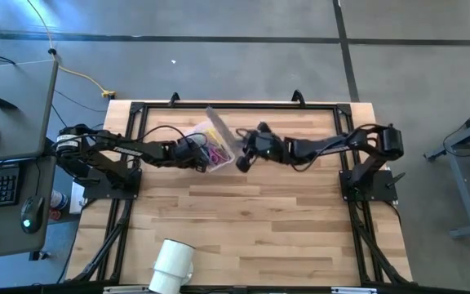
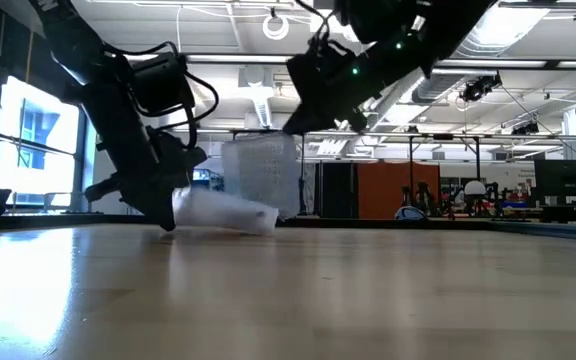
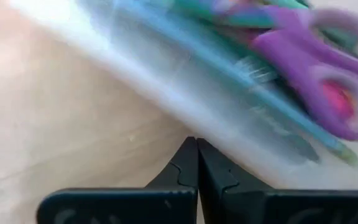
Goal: Pick & place school supplies into a supply box
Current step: Close the supply box
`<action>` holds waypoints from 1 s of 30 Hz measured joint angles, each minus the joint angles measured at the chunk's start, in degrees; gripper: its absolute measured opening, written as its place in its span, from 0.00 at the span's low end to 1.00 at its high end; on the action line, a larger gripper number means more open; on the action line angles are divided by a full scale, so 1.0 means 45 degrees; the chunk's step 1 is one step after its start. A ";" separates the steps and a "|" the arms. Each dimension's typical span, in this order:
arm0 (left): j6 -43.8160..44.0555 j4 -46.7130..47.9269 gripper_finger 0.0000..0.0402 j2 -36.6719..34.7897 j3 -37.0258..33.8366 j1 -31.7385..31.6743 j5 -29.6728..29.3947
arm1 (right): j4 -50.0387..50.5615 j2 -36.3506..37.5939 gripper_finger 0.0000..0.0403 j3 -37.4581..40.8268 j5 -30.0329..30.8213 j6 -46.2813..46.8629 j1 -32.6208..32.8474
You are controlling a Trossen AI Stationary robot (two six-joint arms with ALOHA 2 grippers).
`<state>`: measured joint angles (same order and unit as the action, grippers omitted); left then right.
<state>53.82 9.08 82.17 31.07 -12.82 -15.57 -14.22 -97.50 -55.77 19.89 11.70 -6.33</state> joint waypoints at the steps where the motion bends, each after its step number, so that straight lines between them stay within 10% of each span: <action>1: 0.0000 -0.0043 0.06 0.0000 0.0010 0.0000 -0.0072 | -0.0129 -0.0021 0.00 0.0010 -0.0328 0.0039 0.0211; 30: -0.0312 -0.1403 0.14 -0.0038 0.0005 0.0102 0.1015 | -0.2166 -0.0715 0.00 0.0087 -0.2566 -0.1755 0.0316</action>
<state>52.42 2.77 82.00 31.09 -12.36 -11.00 -23.97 -100.72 -55.37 8.34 3.81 -4.91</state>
